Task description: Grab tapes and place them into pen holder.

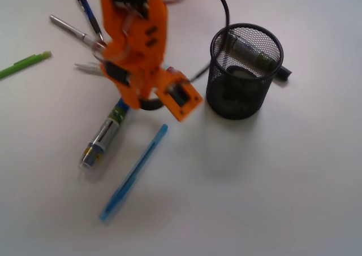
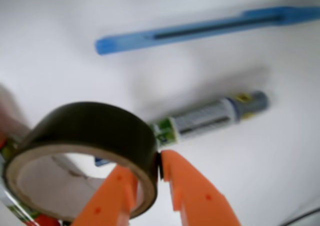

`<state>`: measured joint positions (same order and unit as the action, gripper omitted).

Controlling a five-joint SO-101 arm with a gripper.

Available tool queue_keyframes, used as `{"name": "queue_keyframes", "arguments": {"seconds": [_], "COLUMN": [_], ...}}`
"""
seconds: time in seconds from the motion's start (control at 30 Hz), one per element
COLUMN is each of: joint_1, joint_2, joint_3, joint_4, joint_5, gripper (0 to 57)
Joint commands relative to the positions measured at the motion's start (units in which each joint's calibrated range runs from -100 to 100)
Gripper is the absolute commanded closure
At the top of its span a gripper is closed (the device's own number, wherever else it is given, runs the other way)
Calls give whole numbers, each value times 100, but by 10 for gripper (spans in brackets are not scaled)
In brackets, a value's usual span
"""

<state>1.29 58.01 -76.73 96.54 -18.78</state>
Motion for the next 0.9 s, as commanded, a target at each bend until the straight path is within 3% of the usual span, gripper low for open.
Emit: {"name": "queue_keyframes", "arguments": {"seconds": [0.0,0.27,0.5,0.63,0.87], "joint_1": [196,-283,-1696,-2092,-2309], "joint_2": [-162,-1700,-4216,-4403,-4089], "joint_3": [-2200,-1593,1831,3153,3950], "joint_4": [311,311,293,83,-1255], "joint_5": [137,147,-1065,-1514,-1289], "gripper": [572,572,572,572,572]}}
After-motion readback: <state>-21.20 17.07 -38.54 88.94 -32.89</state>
